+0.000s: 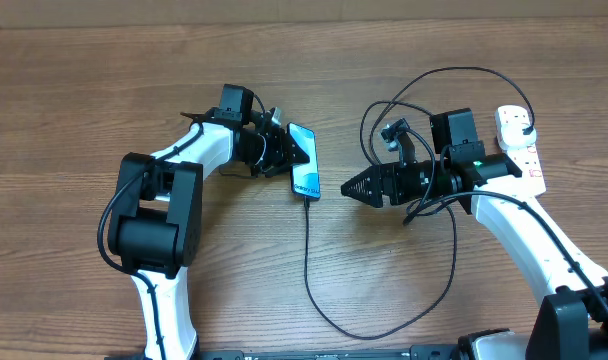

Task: Plug charger to phone and switch on socket
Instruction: 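Lower the phone onto the table with the left gripper and release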

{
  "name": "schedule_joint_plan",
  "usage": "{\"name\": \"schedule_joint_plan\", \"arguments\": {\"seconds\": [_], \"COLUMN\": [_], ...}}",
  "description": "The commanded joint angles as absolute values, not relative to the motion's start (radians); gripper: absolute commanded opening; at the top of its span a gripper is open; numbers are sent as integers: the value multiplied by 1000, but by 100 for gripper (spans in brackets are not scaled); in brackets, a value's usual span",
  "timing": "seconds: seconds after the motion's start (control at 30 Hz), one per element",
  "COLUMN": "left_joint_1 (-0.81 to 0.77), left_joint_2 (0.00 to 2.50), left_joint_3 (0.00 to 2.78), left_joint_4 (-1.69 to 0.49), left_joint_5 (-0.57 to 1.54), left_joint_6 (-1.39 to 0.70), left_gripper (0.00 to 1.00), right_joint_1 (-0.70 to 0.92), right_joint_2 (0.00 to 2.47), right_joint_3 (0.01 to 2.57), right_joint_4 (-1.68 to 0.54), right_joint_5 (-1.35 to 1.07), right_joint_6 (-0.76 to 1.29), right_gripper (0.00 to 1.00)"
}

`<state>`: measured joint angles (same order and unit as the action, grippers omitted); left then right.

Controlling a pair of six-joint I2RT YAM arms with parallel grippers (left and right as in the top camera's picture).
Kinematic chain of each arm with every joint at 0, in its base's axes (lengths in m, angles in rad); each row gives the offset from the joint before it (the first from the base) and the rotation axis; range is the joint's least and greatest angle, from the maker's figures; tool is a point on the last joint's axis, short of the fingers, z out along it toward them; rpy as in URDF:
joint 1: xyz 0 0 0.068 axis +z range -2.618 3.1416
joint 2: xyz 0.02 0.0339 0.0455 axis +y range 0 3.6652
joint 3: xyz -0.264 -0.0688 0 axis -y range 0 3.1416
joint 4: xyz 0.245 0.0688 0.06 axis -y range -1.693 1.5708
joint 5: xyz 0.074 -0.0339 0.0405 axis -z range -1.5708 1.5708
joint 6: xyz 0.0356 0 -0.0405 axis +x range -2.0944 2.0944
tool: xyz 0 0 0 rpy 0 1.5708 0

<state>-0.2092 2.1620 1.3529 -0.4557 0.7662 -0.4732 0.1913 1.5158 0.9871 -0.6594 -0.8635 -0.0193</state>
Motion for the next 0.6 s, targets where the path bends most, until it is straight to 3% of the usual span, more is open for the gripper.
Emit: {"name": "schedule_joint_plan", "arguments": {"seconds": [0.0,0.1,0.23,0.43,0.57], "left_joint_1": [-208,-208,-208,-208,-199], "left_joint_2": [2184,2184,2184,2184,2184], "left_joint_3": [1333,1333,1333,1333,1333], "left_joint_4": [-476,-477,-480,-486,-501], "left_joint_5": [643,643,643,643,642], "left_joint_6": [-503,-503,-503,-506,-506], "left_gripper": [24,16,19,43,75], "right_joint_1": [194,194,194,194,194], "right_joint_2": [1505,1505,1505,1505,1505], "right_joint_3": [994,994,994,994,994], "right_joint_4": [-672,-680,-683,-685,-691], "right_joint_5": [-843,-830,-830,-830,-830], "right_joint_6": [-28,-29,-29,-29,-29], "right_gripper": [78,79,78,79,79]}}
